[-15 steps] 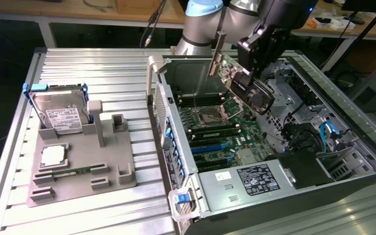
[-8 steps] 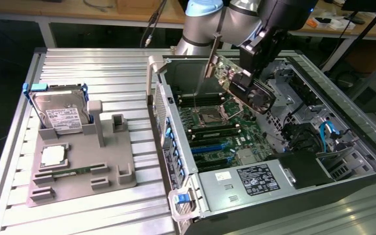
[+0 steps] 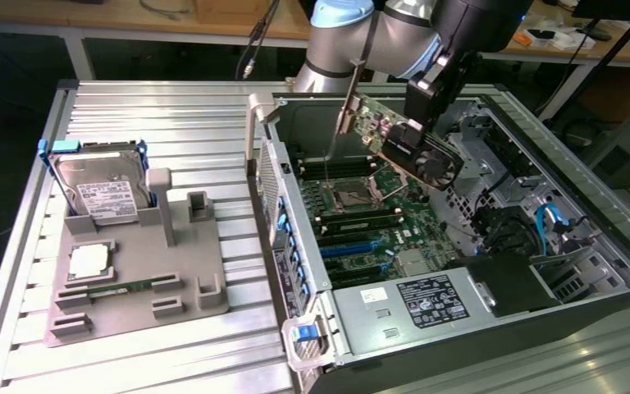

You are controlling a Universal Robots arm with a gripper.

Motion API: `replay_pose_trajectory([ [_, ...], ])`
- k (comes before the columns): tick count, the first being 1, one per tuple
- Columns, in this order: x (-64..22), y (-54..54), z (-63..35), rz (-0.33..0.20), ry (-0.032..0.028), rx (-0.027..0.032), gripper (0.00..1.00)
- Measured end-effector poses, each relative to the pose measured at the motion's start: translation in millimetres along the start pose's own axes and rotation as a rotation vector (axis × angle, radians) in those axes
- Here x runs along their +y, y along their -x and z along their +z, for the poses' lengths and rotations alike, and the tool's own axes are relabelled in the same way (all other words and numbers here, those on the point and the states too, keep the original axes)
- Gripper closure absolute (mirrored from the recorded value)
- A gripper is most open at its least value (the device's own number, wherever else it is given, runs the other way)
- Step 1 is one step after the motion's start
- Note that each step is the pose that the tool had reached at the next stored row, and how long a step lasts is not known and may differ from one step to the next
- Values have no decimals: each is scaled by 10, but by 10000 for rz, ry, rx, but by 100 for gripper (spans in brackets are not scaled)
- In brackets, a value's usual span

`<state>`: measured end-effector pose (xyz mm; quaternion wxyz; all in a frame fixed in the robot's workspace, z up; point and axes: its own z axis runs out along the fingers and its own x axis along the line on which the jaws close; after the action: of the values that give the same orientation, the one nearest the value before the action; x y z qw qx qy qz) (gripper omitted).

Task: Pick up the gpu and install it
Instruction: 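Pick up the gpu and move the gpu toward the slot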

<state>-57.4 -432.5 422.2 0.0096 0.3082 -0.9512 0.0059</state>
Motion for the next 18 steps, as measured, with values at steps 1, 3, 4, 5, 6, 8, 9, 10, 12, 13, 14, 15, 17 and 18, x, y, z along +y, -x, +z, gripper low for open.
replay_pose_trajectory([
  [1, 0, 0, 2, -165, 4, 9, 73],
  [3, 0, 1, 5, -524, 11, 28, 73],
  [4, -1, 1, 7, -678, 15, 36, 73],
  [5, -1, 1, 8, -809, 18, 43, 73],
  [6, -1, 1, 10, -968, 21, 52, 73],
  [8, -1, 2, 14, -1376, 30, 75, 73],
  [9, -1, 2, 15, -1526, 32, 84, 73],
  [10, -1, 2, 16, -1660, 36, 90, 73],
  [12, -2, 2, 17, -1923, 38, 101, 73],
  [13, -2, 2, 17, -1928, 37, 102, 73],
  [14, -2, 2, 17, -1928, 38, 101, 73],
  [15, -1, 2, 19, -1910, 38, 100, 73],
  [17, 0, 2, 28, -1571, 47, 102, 73],
  [18, 0, 1, 33, -1363, 53, 102, 73],
])
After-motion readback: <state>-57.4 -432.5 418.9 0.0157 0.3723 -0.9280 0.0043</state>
